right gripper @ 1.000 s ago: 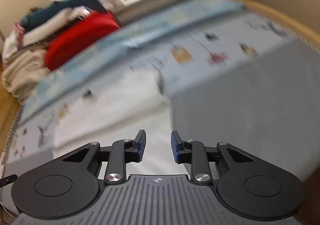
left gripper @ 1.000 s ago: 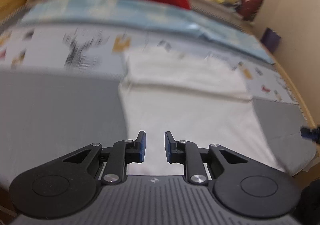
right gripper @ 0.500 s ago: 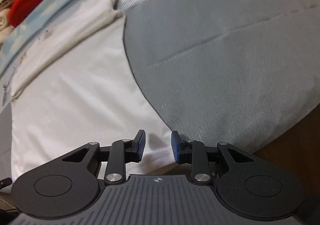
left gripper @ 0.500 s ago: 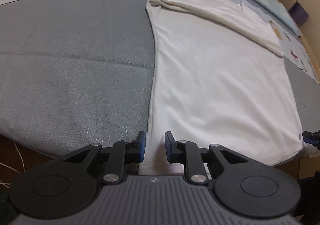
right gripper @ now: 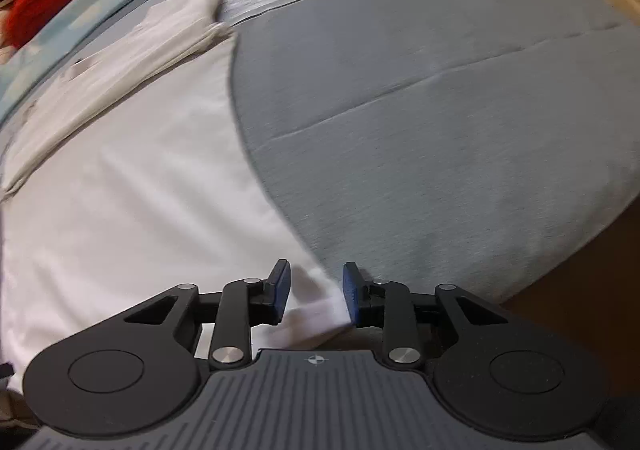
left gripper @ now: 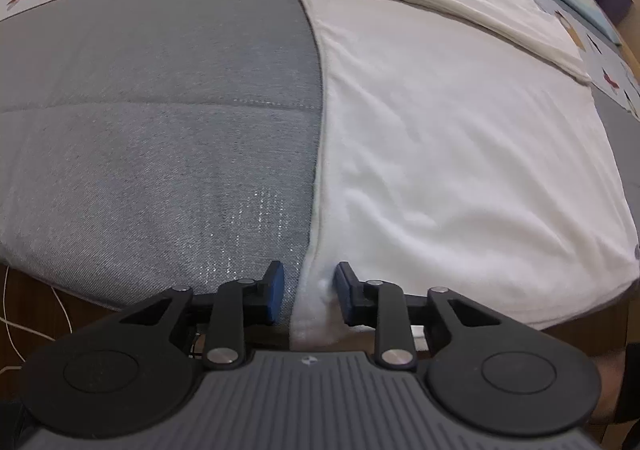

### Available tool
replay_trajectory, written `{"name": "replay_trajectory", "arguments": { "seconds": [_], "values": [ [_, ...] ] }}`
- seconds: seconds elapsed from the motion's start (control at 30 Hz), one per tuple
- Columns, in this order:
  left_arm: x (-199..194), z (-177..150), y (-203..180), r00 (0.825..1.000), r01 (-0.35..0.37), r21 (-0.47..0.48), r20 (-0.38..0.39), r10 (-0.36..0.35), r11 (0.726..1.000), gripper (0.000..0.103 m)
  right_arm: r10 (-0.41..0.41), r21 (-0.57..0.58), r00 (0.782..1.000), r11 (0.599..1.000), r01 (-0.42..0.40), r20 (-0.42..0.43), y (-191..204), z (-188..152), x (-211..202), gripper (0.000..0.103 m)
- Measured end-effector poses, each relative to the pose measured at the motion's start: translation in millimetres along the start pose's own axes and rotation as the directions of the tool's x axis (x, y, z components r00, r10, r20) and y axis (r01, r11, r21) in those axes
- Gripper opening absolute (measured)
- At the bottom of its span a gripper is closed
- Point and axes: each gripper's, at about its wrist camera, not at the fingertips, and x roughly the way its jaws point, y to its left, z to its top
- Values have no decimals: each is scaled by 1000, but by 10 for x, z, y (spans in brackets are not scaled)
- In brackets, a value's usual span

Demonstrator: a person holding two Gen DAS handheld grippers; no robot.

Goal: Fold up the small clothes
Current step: 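Grasp the shirt hem with both grippers, then lift the hem with both grippers and fold it toward the collar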

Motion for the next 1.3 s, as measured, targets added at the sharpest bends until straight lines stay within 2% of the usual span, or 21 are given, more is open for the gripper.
{"name": "replay_trajectory", "arguments": {
  "seconds": [0.07, 0.17, 0.23, 0.3, 0.4, 0.47, 0.53, 0.63, 0.73, 0.8, 0.9, 1.07, 1.13, 1.2, 1.3],
  "values": [
    [-11, -6, -30, 1000, 20, 19, 1, -20, 1000, 8, 9, 18, 1000, 1000, -9, -7, -32, 2, 1, 38],
    [-90, -14, -37, 999, 22, 21, 25, -22, 1000, 5, 14, -23, 998, 1000, -16, -55, 25, -37, 71, 39],
    [-168, -7, 3, 998, 35, -5, 51, -35, 999, 5, -2, -56, 998, 998, -1, -58, 67, -63, 86, 39],
    [-184, 17, 44, 997, 51, -36, 53, -49, 998, 6, -1, -59, 998, 998, -2, -60, 75, -60, 84, 39],
    [-120, 11, 40, 999, 44, -39, 6, -44, 998, 8, -1, -58, 998, 998, -3, -64, 75, -56, 76, 38],
    [-59, -3, -11, 1000, 24, -6, -14, -24, 1000, 11, 1, -69, 998, 998, -5, -66, 90, -64, 74, 34],
    [-28, 4, -38, 1000, 13, 10, -14, -13, 1000, 12, 13, -85, 997, 996, -19, -74, 132, -82, 84, 17],
    [-24, 7, -44, 1000, 9, 6, -15, -9, 1000, 13, 35, -109, 996, 993, -44, -82, 179, -113, 96, 12],
    [-10, 4, -52, 1000, -2, 21, -9, 2, 1000, 16, 38, -119, 996, 992, -48, -81, 193, -127, 101, 11],
    [-25, 3, -40, 1000, -9, 9, -3, 9, 1000, 22, 44, -107, 996, 993, -53, -80, 180, -124, 96, 10],
    [-71, -26, -72, 1000, -12, 6, -3, 12, 1000, 23, 49, -87, 996, 995, -55, -71, 160, -121, 77, 10],
    [-60, -65, -169, 1000, -21, 66, 2, 21, 998, 22, 31, -111, 996, 993, -40, -78, 202, -132, 92, 16],
    [-59, -76, -189, 1000, -23, 79, 6, 23, 997, 20, 24, -137, 997, 990, -35, -79, 242, -142, 100, 16],
    [-51, -76, -190, 1000, -14, 79, 8, 14, 997, 10, 20, -149, 997, 988, -32, -77, 268, -145, 106, 16],
    [-82, -81, -181, 1000, -9, 78, 19, 8, 997, 6, 32, -141, 997, 989, -43, -75, 255, -137, 104, 11]
  ]
}}
